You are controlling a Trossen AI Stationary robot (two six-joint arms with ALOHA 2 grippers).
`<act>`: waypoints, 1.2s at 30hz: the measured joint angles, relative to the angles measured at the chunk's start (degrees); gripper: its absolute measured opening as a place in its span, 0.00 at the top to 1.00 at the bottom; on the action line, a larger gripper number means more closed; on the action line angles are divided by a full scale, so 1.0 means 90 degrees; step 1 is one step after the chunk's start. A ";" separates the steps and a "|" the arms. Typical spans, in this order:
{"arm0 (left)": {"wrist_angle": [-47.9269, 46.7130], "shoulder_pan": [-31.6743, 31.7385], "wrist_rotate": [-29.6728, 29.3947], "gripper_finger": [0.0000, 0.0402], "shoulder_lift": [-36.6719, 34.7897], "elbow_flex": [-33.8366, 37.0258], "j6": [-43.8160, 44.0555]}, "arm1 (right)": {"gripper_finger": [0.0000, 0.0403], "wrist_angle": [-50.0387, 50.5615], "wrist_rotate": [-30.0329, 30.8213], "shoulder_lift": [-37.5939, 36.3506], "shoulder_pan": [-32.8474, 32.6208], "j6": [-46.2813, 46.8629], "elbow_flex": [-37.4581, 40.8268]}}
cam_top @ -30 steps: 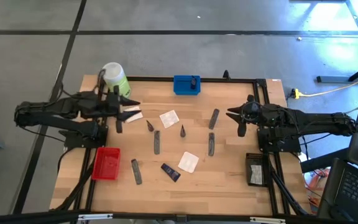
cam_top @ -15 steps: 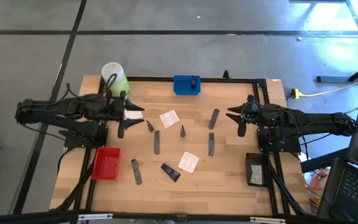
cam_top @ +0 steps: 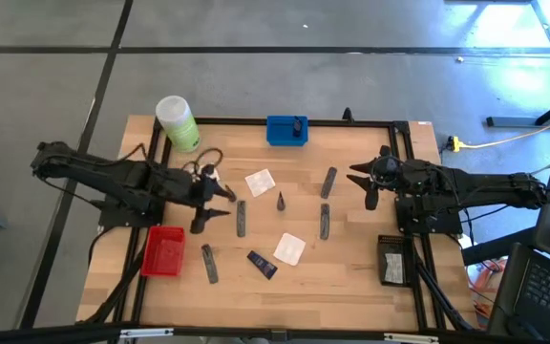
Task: Pick & Place Travel size toiletries
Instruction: Put the black hair comb into the red basket
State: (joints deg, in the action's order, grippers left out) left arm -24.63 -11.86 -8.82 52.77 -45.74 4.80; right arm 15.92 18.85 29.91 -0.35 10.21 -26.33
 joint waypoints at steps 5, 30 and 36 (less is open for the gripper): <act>-0.0054 -0.0336 0.0087 0.47 0.0513 0.0000 -0.0397 | 0.61 0.0000 0.0000 0.0000 -0.0001 -0.0001 0.0000; -0.1311 -0.0595 0.0842 0.47 0.2899 0.0000 0.0473 | 0.57 0.0000 0.0000 0.0000 0.0000 -0.0001 -0.0002; -0.1441 -0.0595 0.1394 0.47 0.3284 0.0000 0.0561 | 0.61 0.0000 0.0000 0.0002 0.0001 -0.0001 -0.0002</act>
State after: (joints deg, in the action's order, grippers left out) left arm -37.60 -17.21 3.73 82.33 -45.74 9.85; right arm 15.92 18.85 29.93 -0.34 10.20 -26.35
